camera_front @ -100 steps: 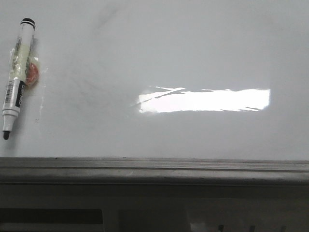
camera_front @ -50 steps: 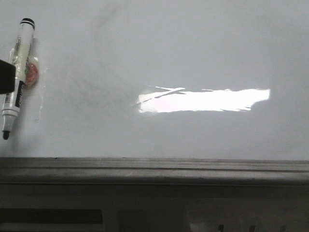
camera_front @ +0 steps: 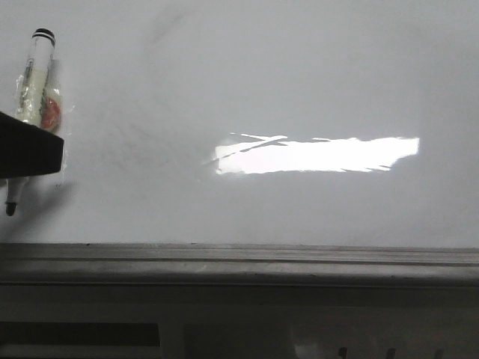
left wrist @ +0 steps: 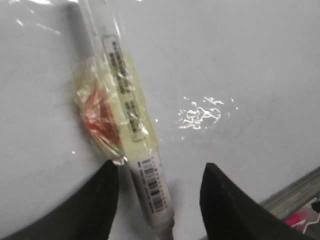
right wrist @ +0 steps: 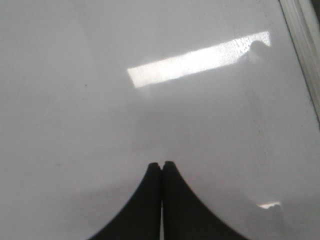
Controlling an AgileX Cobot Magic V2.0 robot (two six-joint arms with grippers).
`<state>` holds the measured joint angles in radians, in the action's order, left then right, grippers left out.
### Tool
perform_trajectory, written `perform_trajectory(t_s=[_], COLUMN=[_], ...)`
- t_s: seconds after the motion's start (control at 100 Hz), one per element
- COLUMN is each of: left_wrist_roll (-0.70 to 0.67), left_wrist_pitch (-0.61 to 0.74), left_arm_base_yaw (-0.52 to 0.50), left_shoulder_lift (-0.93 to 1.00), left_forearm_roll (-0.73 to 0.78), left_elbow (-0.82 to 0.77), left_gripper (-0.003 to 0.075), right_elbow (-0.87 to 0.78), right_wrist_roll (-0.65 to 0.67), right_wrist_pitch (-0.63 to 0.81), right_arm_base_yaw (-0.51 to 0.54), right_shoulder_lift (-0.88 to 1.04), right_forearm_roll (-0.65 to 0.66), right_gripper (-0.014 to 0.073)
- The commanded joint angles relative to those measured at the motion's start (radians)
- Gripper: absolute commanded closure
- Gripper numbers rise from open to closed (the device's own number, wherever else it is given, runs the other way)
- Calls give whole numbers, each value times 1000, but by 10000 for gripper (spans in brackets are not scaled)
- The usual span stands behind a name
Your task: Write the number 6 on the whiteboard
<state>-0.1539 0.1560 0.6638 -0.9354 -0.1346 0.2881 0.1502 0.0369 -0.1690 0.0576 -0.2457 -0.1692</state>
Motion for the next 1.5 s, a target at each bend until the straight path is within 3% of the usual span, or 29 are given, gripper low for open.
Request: perform_trajectory(t_s=[0.0, 0.17, 0.31, 0.53, 0.68, 0.78, 0.9, 0.98, 1.25, 1.49], left_wrist_roll=[-2, -2, -2, -2, -2, -2, -2, -2, -2, -2], left_wrist_pitch=[69, 58, 37, 37, 79, 134, 177, 198, 323, 300], left_arm_base_yaw=[-22, -28, -28, -24, 35, 89, 138, 165, 240, 270], left_shoulder_lift=[-21, -23, -23, -17, -9, 2, 3, 3, 3, 3], left_forearm_roll=[-12, -16, -16, 93, 211, 253, 357, 403, 479, 481], left_elbow=[27, 27, 27, 31, 35, 35, 35, 35, 35, 35], left_gripper=[468, 596, 743, 741, 741, 741, 741, 741, 741, 741], right_elbow=[35, 35, 43, 125, 201, 243, 305, 352, 477, 559], right_wrist_roll=[-4, -4, -13, -30, -37, -37, -37, -37, -37, -37], right_wrist_pitch=[82, 57, 23, -83, -96, -78, -63, -58, 40, 73], right_arm_base_yaw=[5, 0, -89, -332, -477, -587, -719, -806, -971, -1041], right_shoulder_lift=[-19, -19, -37, -151, -256, -319, -391, -440, -578, -697], right_forearm_roll=[-4, -4, -3, 31, 31, 31, 31, 31, 31, 31], right_gripper=[657, 657, 657, 657, 640, 527, 302, 211, 208, 208])
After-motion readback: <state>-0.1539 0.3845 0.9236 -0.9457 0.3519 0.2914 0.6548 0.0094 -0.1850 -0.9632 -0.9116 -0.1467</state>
